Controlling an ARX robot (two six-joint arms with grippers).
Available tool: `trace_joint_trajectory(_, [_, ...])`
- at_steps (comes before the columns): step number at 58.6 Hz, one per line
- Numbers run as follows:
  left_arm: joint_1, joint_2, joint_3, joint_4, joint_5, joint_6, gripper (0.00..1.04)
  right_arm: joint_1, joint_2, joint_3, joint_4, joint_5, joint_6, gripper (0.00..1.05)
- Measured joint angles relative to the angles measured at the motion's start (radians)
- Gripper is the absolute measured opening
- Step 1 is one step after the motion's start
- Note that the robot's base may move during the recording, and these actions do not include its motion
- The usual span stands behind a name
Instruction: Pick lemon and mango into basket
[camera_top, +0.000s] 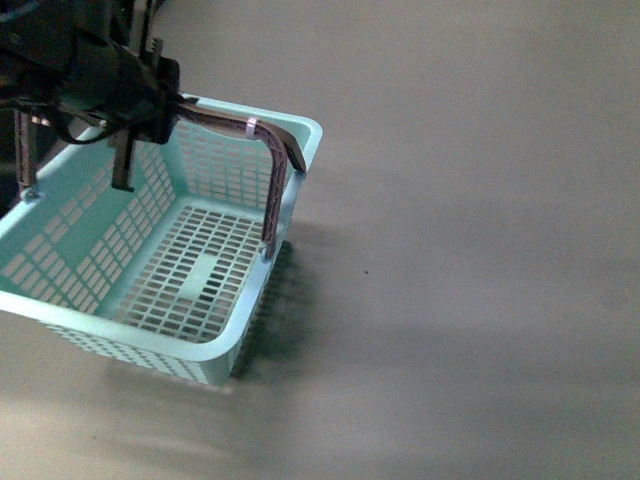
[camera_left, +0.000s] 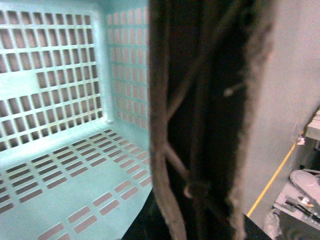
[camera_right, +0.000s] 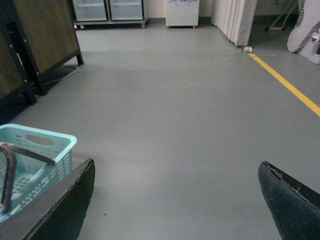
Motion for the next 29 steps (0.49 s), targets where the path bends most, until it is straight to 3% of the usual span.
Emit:
trace_joint_trajectory(14, [0.024,-0.391,-0.275,-0.008,0.025,-0.068,0.05,0.0,0.0,0.0,0.0,0.0,0.0,0.96])
trace_joint_trajectory(29, [0.07,-0.92,-0.462,-0.225,0.043,-0.117,0.05,0.0,0.0,0.0,0.0,0.0,0.0,0.96])
